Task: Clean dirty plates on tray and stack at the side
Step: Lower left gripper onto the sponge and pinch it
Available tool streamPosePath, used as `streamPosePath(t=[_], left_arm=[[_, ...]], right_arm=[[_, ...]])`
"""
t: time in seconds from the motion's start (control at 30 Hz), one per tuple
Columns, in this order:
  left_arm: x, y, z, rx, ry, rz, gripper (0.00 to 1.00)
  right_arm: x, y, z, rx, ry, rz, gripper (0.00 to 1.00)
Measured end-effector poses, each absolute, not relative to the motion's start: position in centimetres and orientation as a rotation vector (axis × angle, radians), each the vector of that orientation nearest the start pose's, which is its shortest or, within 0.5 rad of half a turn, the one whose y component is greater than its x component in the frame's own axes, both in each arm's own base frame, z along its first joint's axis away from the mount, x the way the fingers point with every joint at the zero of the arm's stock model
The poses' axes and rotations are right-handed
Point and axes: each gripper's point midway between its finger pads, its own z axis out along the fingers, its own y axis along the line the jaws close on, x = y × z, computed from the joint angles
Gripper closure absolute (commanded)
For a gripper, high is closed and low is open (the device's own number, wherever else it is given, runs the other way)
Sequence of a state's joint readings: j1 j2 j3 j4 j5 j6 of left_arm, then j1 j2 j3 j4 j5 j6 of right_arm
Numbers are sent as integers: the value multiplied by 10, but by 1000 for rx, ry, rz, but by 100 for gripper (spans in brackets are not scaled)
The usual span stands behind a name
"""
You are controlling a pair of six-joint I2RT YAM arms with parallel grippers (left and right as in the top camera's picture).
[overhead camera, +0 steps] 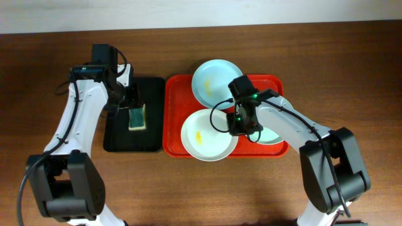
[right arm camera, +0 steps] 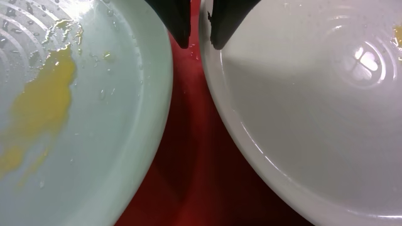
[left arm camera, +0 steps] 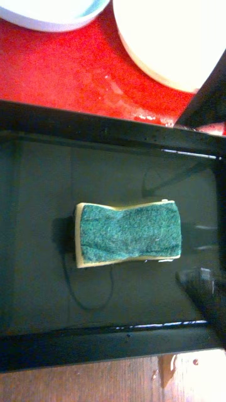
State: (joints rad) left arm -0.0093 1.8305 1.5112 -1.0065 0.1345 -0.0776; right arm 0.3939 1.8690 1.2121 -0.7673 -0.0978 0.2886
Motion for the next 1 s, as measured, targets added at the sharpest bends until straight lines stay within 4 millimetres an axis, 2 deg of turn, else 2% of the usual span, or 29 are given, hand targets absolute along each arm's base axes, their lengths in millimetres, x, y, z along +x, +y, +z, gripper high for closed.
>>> streamPosePath(t=[0.03, 0.07, 0.1, 0.13, 0.17, 0.23, 0.33, 0.57, 0.63, 0.67, 1.0], left_arm=[[399, -26, 110, -79, 2896, -204, 16], [400, -25, 107, -80, 2902, -197, 58], [400, -25, 104, -88, 2908, -194, 79], [400, -24, 100, -90, 2917, -190, 87], [400, -24, 95, -85, 2929, -186, 89], [400, -22, 84, -90, 2959, -166, 90], [400, -19, 70, -95, 2987, -137, 81], [397, -15, 36, -103, 3069, -106, 74], [397, -14, 33, -104, 3076, -93, 64], [398, -13, 32, -106, 3073, -84, 62], [405, -12, 33, -102, 3043, -73, 62]], right_arm=[[330, 155, 21, -169, 3024, 214, 85], [330, 155, 21, -169, 3023, 215, 85], [330, 155, 21, -170, 3023, 215, 85], [330, 155, 21, -170, 3023, 215, 85], [330, 155, 21, -170, 3021, 216, 84], [330, 155, 21, -169, 3020, 216, 81], [331, 156, 21, -169, 3019, 216, 81], [329, 155, 18, -169, 3022, 215, 82], [327, 154, 17, -169, 3027, 214, 82], [327, 154, 17, -170, 3026, 214, 81], [328, 155, 17, -170, 3021, 216, 81]])
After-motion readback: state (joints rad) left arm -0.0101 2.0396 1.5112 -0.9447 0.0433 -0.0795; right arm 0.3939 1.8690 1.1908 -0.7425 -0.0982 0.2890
